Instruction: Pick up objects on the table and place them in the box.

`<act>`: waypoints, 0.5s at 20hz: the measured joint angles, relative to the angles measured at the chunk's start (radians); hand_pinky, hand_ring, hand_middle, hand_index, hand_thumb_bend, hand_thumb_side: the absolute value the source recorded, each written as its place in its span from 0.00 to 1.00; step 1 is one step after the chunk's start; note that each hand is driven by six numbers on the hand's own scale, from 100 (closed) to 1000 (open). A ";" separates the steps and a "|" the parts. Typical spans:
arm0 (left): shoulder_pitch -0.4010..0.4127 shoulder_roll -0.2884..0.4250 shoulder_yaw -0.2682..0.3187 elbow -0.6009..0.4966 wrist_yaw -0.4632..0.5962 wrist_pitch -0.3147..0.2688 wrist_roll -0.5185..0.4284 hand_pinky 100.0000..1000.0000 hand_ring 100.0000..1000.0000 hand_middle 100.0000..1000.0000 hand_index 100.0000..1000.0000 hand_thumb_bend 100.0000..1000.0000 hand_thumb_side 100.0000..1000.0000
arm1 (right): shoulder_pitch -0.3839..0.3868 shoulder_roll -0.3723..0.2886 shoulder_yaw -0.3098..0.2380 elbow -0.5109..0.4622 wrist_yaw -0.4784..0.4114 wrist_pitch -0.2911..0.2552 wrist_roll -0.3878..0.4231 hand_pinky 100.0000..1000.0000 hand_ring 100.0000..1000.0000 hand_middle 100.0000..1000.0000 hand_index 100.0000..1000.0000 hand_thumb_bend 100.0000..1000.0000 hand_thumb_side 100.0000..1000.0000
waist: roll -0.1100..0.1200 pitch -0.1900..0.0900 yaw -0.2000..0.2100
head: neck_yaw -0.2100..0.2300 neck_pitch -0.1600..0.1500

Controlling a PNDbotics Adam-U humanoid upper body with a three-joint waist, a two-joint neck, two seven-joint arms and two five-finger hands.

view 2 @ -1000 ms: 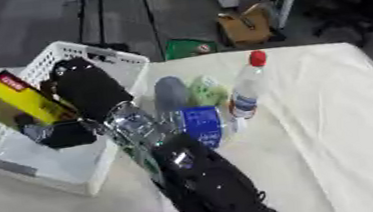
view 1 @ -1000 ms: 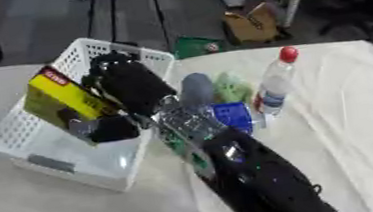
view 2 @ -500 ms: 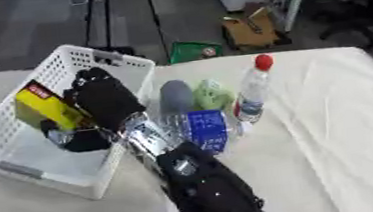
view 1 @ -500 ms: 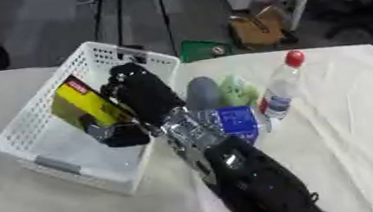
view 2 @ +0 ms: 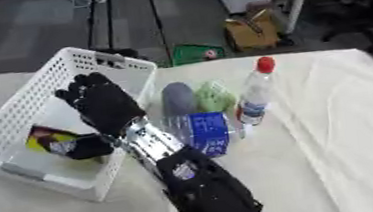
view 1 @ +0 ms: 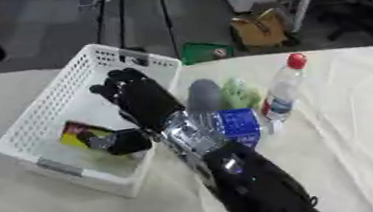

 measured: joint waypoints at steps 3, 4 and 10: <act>0.000 0.000 0.000 0.000 0.000 0.000 0.000 0.79 0.78 0.76 0.75 0.00 0.66 | -0.001 0.000 -0.002 -0.003 0.005 -0.001 0.015 0.91 0.95 0.75 0.97 0.47 1.00 | 0.000 0.000 0.000 | 0.000 0.000; 0.000 0.000 0.000 0.000 0.000 0.000 0.000 0.79 0.78 0.76 0.75 0.00 0.66 | -0.001 0.000 -0.003 -0.005 0.006 0.000 0.018 0.91 0.95 0.75 0.97 0.47 1.00 | 0.000 0.000 0.000 | 0.000 0.000; 0.000 0.000 0.000 0.000 0.000 0.000 0.000 0.79 0.78 0.76 0.75 0.00 0.66 | -0.002 -0.001 -0.006 -0.067 -0.005 0.019 -0.002 0.91 0.94 0.73 0.95 0.38 1.00 | 0.001 -0.001 -0.002 | 0.000 0.001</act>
